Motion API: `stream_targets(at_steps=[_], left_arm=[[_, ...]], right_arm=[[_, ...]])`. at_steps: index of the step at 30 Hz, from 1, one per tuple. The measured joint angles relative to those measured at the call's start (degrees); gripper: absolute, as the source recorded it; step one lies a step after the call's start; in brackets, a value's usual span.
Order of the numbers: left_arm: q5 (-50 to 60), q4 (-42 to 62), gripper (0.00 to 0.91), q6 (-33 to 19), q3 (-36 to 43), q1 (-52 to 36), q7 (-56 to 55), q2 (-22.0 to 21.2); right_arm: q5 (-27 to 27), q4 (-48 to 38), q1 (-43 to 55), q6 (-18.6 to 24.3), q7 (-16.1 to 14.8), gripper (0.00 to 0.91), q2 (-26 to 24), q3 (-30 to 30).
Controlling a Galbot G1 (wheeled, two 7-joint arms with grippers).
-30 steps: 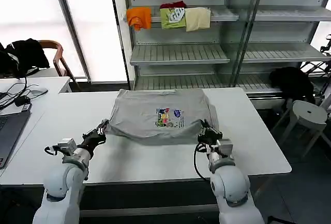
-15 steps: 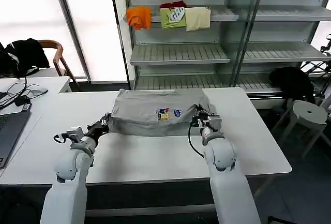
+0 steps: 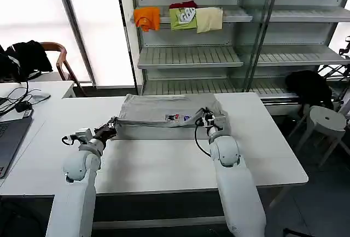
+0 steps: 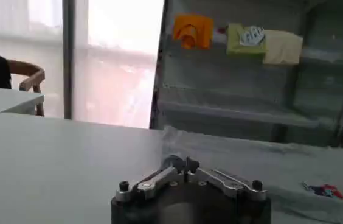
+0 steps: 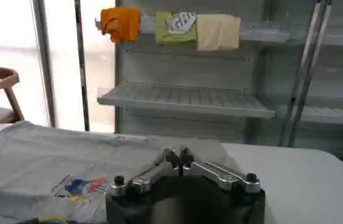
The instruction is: Fold and organize the clothes.
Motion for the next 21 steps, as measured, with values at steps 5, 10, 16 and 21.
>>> stream_targets(at_steps=[5, 10, 16, 21], left_arm=[[0.34, 0.05, 0.907, -0.48, 0.26, -0.49, 0.24, -0.02], [0.61, -0.49, 0.907, -0.5, 0.34, -0.48, 0.25, -0.1], [0.78, -1.92, 0.907, 0.16, 0.31, 0.51, 0.28, 0.33], [1.53, -3.05, 0.907, 1.27, 0.7, 2.34, 0.83, 1.09]], right_arm=[[-0.14, -1.73, 1.18, 1.24, 0.63, 0.907, 0.02, 0.49], [0.27, -2.44, 2.57, 1.78, 1.32, 0.907, -0.29, 1.2], [1.02, -0.9, 1.81, 0.64, 0.93, 0.907, -1.58, 1.73], [0.84, 3.22, -1.65, -0.7, -0.2, 0.907, -3.55, 2.41]])
